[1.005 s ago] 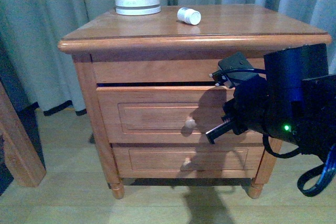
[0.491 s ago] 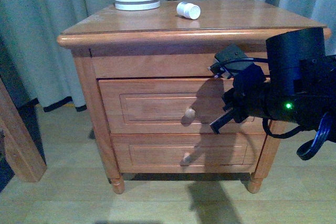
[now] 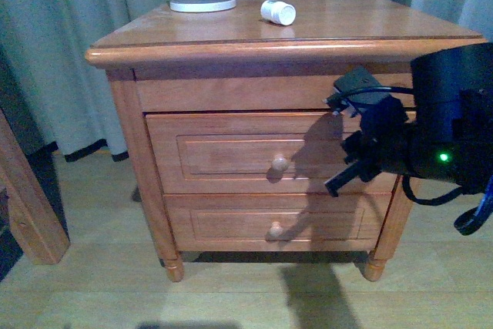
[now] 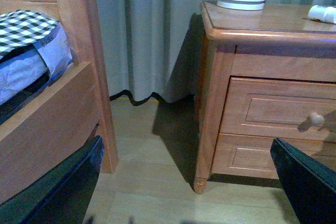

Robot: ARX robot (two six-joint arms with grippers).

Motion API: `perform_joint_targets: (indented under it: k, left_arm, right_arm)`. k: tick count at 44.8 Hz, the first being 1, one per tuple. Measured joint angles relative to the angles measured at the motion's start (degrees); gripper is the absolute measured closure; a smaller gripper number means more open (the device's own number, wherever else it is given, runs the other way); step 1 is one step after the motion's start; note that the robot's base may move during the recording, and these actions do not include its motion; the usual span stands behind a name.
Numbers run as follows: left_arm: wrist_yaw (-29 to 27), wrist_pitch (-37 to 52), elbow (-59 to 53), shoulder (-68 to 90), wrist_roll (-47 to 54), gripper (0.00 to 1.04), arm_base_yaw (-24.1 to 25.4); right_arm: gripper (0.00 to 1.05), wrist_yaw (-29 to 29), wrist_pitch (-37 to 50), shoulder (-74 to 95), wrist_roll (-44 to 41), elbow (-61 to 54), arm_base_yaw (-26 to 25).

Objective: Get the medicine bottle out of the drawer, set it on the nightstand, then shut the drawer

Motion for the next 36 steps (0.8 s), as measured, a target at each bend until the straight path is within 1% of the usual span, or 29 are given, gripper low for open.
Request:
perform_joint_targets:
  k: [7,11,16,19,25,28,29,32,33,35,36]
  left_arm:
    - [0.0,0.0,0.0,0.0,0.0,0.06,0.0]
    - [0.0,0.0,0.0,0.0,0.0,0.06,0.0]
    - [0.0,0.0,0.0,0.0,0.0,0.06,0.0]
    - [0.0,0.0,0.0,0.0,0.0,0.06,0.0]
    - [0.0,0.0,0.0,0.0,0.0,0.06,0.0]
    - [0.0,0.0,0.0,0.0,0.0,0.06,0.0]
    - [0.0,0.0,0.0,0.0,0.0,0.06,0.0]
    - [0.0,0.0,0.0,0.0,0.0,0.06,0.0]
    - [0.0,0.0,0.0,0.0,0.0,0.06,0.0]
    - [0.0,0.0,0.0,0.0,0.0,0.06,0.0]
    - [-0.02,0.0,0.0,0.0,0.0,0.06,0.0]
  right_arm:
    - [1.01,-0.72,-0.26,-4.37,3.76,-5.44,-1.27]
    - [1.01,-3.65,-0.85,-11.43,8.63,-12.2,-0.2]
    - [1.01,-6.16,-3.43,-20.13,14.34,-19.5,1.18]
    - [1.01,-7.26,-7.39,-29.03,19.08,-25.2,0.31]
    - [1.01,-9.29,-17.94,-45.51,26.36,-30.53,-5.18]
    - [1.01,-12.35,-22.21,-53.11,29.31,-31.91,-8.85]
    - [0.98,-13.44,-23.56,-55.74,29.86,-32.28,-10.25]
    - [0.83,-17.42,-28.35,-66.82,32.74,-33.44,-16.74]
    - [0.82,-16.44,-27.41,-70.29,32.2,-34.42,-18.47]
    - [0.9,-12.9,-20.76,-76.19,29.57,-38.1,-20.98]
    - [0.94,-13.03,-19.26,-78.71,28.44,-39.52,-22.12]
